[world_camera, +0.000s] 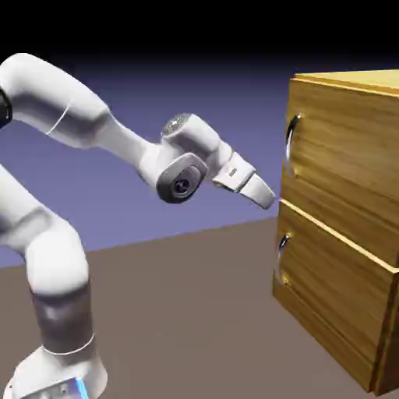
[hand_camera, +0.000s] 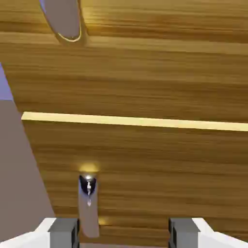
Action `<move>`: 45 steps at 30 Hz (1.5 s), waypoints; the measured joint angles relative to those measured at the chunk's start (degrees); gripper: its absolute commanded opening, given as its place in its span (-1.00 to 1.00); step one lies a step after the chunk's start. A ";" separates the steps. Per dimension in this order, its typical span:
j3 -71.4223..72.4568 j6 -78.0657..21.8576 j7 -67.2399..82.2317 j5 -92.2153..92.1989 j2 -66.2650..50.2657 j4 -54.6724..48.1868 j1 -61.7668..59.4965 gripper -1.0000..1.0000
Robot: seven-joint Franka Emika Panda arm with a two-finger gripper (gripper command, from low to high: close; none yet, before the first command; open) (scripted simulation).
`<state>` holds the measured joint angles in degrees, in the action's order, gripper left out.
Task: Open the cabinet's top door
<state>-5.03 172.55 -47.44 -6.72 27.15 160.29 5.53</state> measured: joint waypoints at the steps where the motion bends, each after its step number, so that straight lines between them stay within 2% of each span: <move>1: -1.86 -0.54 -1.85 -2.49 -2.04 -0.26 1.80 0.00; 45: -83.87 -24.38 -83.16 -112.15 -91.90 -11.86 80.84 0.00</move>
<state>-88.89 148.16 -130.61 -118.87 -64.75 148.43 86.37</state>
